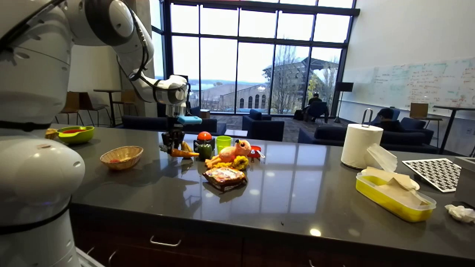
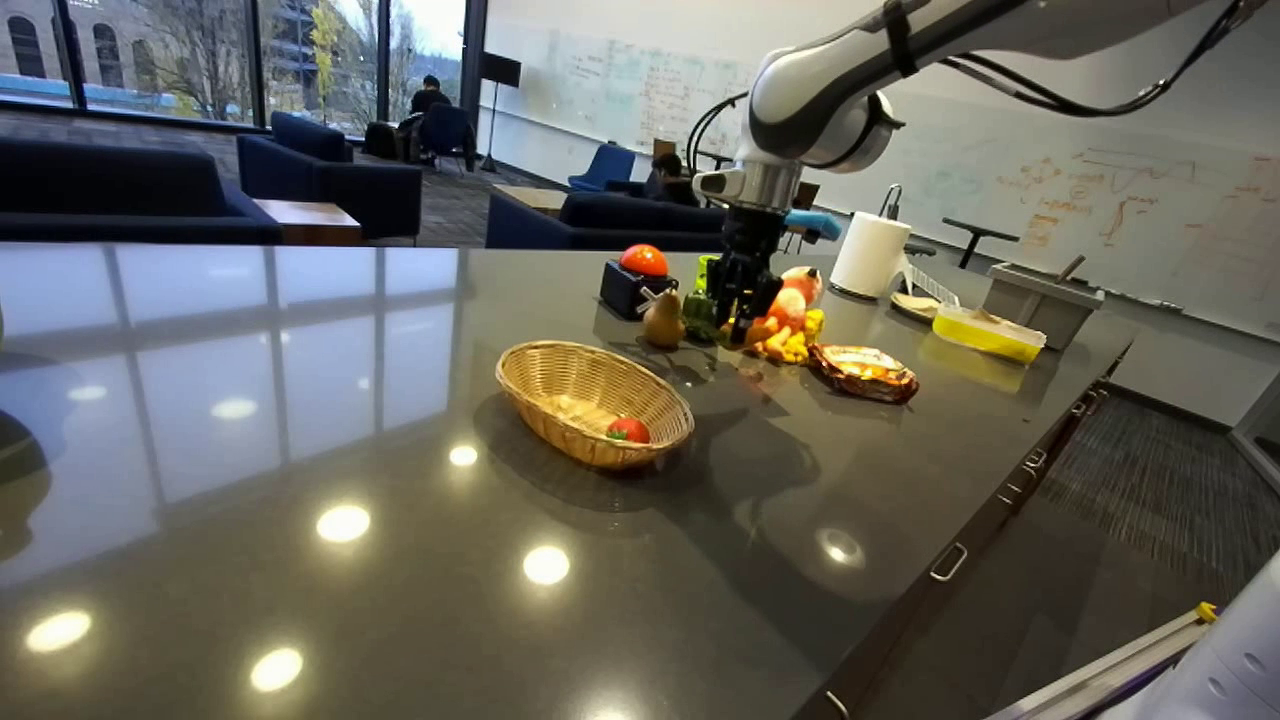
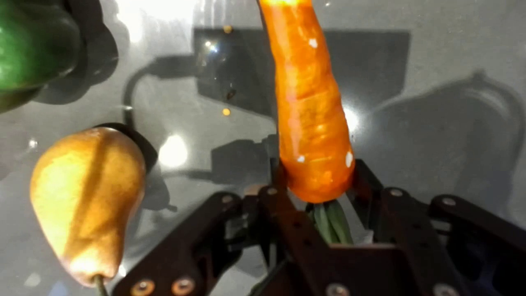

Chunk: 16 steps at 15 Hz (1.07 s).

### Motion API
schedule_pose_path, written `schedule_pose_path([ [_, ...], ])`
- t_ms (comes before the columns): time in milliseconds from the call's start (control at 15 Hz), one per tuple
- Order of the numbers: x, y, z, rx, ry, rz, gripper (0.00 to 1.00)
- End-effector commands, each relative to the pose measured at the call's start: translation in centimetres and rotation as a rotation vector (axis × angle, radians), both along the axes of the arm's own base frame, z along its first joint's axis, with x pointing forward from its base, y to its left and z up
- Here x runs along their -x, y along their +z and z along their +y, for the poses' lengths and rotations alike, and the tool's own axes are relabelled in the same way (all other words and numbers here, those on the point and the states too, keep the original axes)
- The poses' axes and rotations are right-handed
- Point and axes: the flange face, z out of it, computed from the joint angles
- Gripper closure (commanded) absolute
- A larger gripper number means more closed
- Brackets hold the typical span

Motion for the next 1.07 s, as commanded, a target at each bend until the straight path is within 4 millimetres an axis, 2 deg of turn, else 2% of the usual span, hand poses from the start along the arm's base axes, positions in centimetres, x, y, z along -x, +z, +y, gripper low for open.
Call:
schedule_pose_path([
  [0, -2.0, -0.3, -0.8, 0.020, 0.035, -0.022, 0.83],
  [600, -5.6, -1.8, -1.2, 0.004, 0.032, -0.032, 0.83],
  [667, -5.8, -2.0, -1.2, 0.006, 0.027, -0.034, 0.60],
  [733, -5.9, -2.3, -1.3, 0.003, 0.024, -0.033, 0.50],
  [800, -6.0, -2.6, -1.3, 0.000, 0.021, -0.030, 0.60],
  [867, -6.1, -2.8, -1.3, -0.004, 0.017, -0.027, 0.76],
  [933, -6.1, -3.1, -1.3, -0.006, 0.012, -0.025, 0.81],
  [1000, -6.1, -3.4, -1.3, -0.006, 0.008, -0.022, 0.76],
])
